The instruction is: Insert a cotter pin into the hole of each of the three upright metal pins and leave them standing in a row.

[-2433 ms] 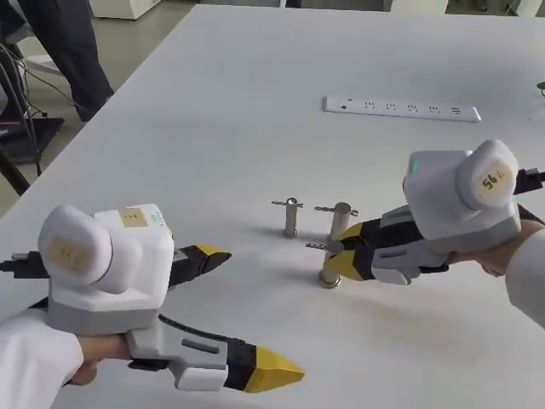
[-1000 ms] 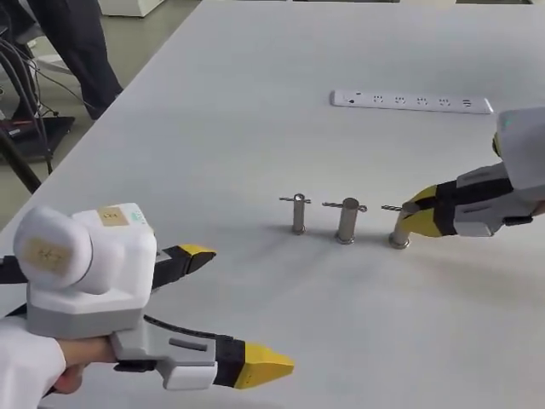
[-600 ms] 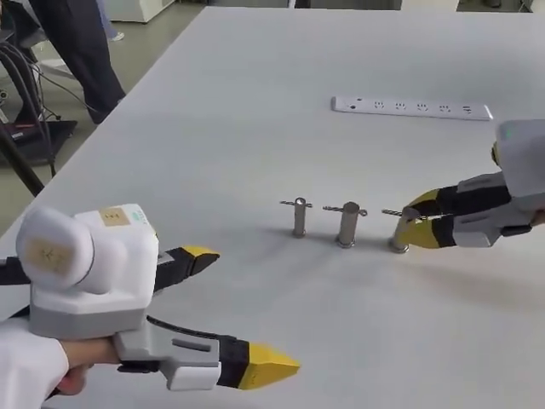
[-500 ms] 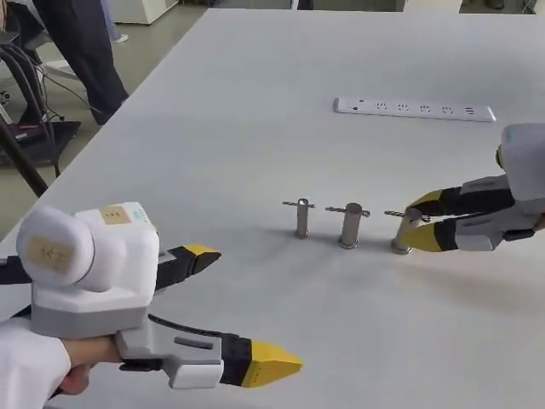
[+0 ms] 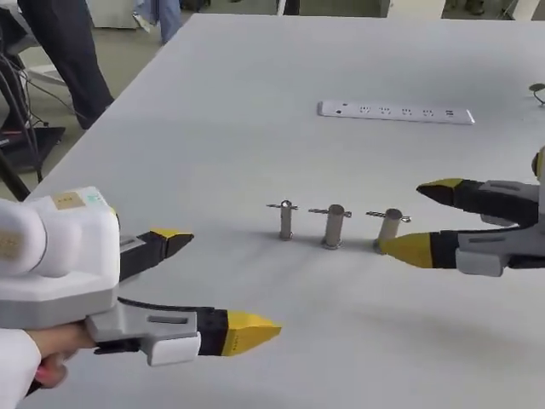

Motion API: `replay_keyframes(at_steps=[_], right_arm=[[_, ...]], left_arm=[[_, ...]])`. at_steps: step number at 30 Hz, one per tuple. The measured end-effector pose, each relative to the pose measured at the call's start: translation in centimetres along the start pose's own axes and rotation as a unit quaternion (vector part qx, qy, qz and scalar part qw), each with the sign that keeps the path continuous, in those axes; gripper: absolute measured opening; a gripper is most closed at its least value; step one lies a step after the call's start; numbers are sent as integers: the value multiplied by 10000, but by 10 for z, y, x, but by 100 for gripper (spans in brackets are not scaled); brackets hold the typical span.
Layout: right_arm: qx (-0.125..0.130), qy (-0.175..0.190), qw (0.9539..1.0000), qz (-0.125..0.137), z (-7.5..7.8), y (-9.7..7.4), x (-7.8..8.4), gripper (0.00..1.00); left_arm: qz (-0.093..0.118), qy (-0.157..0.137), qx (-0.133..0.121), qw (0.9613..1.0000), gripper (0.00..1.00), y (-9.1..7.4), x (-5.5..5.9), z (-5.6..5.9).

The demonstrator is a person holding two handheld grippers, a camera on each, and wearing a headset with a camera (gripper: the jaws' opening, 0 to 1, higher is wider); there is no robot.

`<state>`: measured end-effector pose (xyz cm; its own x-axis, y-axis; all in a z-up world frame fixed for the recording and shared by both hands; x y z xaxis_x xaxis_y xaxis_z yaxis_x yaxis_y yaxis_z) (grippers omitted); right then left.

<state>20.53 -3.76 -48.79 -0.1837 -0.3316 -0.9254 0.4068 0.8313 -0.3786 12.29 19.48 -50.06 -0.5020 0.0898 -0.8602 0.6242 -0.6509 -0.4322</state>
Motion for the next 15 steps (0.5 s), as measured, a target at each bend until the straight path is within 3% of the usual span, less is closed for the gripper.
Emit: replay_keyframes(at_steps=[2, 5, 7, 15], right_arm=[[80, 64, 9999, 47, -5, -7, 1, 73], [229, 171, 9992, -278, -13, -15, 13, 75], [292, 252, 9986, -350, -18, -19, 17, 76], [623, 678, 9955, -212, -31, -31, 20, 87]], left_arm=[[66, -29, -9, 10000, 99, 0, -3, 1], [167, -144, 20, 9998, 99, 0, -5, 3], [193, -164, 23, 9997, 99, 0, -6, 5], [135, -248, 32, 9996, 99, -1, 1, 10]])
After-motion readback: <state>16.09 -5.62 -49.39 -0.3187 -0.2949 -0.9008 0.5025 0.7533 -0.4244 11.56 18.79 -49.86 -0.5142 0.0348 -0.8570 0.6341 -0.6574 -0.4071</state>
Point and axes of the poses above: the centre of the closed fingertips' face, and the gripper's own axes: y roughly forward along the fingers, z roughly to its right, x roughly out of its underside, the point moved 5 cm from there along -y, roughly backward along the fingers, and after that the axes turned 4 degrees about -y, right-handed, at the moved point
